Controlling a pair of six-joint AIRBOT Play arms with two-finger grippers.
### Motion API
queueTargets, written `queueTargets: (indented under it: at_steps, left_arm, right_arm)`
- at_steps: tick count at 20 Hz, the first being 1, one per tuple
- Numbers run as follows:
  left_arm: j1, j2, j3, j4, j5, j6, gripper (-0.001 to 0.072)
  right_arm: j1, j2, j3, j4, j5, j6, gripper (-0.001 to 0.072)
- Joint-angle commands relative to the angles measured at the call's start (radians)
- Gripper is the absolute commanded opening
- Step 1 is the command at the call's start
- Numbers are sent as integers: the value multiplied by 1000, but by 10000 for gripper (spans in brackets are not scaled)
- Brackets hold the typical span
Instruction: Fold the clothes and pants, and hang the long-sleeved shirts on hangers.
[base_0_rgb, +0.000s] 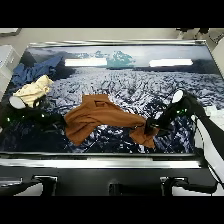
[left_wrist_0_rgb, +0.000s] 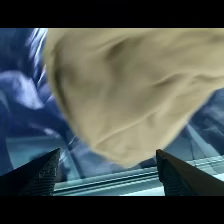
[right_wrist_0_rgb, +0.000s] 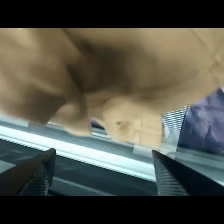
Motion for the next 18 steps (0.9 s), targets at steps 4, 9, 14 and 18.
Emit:
queueTargets:
  at_steps: [4, 9, 14, 18]
  left_arm:
    - [-14, 32, -177, -73, 177, 33, 707]
    - [-30, -28, -184, -89, 187, 33, 707]
    - [-40, -53, -186, -89, 230, 2, 534]
    - [-51, -62, -186, -89, 277, -16, 195]
  right_arm:
    - [12, 0, -42, -23, -54, -30, 715]
    - [-103, 0, -41, -2, -73, -5, 714]
    - [-180, -6, -43, 64, -219, 68, 713]
    - [-142, -77, -44, 130, -246, 68, 713]
